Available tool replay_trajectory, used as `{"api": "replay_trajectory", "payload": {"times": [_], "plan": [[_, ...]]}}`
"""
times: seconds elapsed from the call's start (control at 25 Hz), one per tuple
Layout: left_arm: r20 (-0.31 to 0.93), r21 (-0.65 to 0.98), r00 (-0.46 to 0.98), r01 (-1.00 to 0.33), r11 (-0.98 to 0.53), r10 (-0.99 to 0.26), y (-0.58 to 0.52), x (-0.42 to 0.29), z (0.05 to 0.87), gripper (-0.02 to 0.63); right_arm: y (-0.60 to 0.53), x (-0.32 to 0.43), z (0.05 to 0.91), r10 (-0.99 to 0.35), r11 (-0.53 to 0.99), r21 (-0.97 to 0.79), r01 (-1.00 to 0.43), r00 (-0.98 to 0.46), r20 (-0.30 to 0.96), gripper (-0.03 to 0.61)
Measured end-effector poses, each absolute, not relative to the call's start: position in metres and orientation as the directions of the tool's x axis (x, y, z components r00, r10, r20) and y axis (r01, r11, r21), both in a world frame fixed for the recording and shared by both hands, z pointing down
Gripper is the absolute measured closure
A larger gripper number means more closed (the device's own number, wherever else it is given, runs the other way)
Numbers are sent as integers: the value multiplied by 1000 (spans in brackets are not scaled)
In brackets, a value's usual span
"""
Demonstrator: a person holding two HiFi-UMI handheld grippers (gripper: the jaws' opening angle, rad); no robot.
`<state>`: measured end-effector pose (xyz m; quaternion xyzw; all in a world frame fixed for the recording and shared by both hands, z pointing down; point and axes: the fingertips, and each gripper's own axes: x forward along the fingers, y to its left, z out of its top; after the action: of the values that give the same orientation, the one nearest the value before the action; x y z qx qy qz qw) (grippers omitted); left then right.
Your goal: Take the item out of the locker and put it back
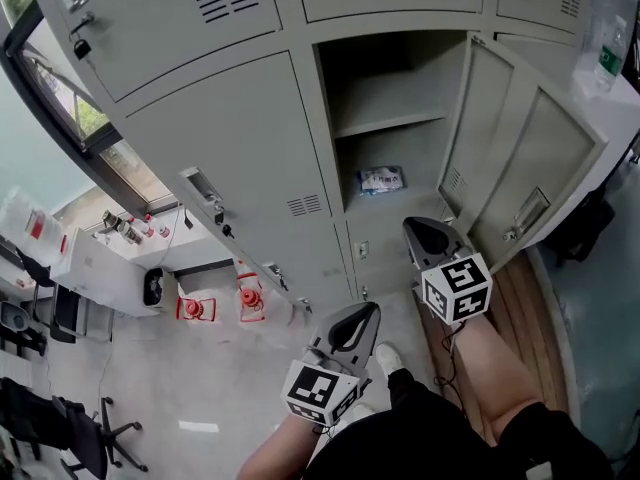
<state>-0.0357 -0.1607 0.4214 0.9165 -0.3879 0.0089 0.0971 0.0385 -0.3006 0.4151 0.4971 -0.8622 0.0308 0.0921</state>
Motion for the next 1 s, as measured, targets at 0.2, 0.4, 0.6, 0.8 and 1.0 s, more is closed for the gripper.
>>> {"api": "replay_trajectory", "payload": {"times": [0.2, 0.4, 0.6, 0.8, 1.0], "plan": [[110, 179, 696, -716, -675, -709, -181, -32, 429, 591, -331, 43, 431, -852, 494, 34, -869, -476, 220, 520], [115, 182, 694, -718, -672, -710, -198, -28, 432, 591, -359, 50, 449, -852, 480, 28, -877, -458, 254, 437], [117, 189, 688, -724, -664, -716, -210, -27, 433, 591, -385, 52, 467, -845, 471, 28, -882, -441, 303, 388], [123, 188, 686, -726, -662, -717, -219, -26, 435, 592, -411, 55, 483, -842, 450, 0, -893, -424, 334, 368], [136, 196, 666, -744, -639, -734, -226, -31, 442, 592, -432, 56, 498, -831, 438, -19, -899, -413, 373, 336]]}}
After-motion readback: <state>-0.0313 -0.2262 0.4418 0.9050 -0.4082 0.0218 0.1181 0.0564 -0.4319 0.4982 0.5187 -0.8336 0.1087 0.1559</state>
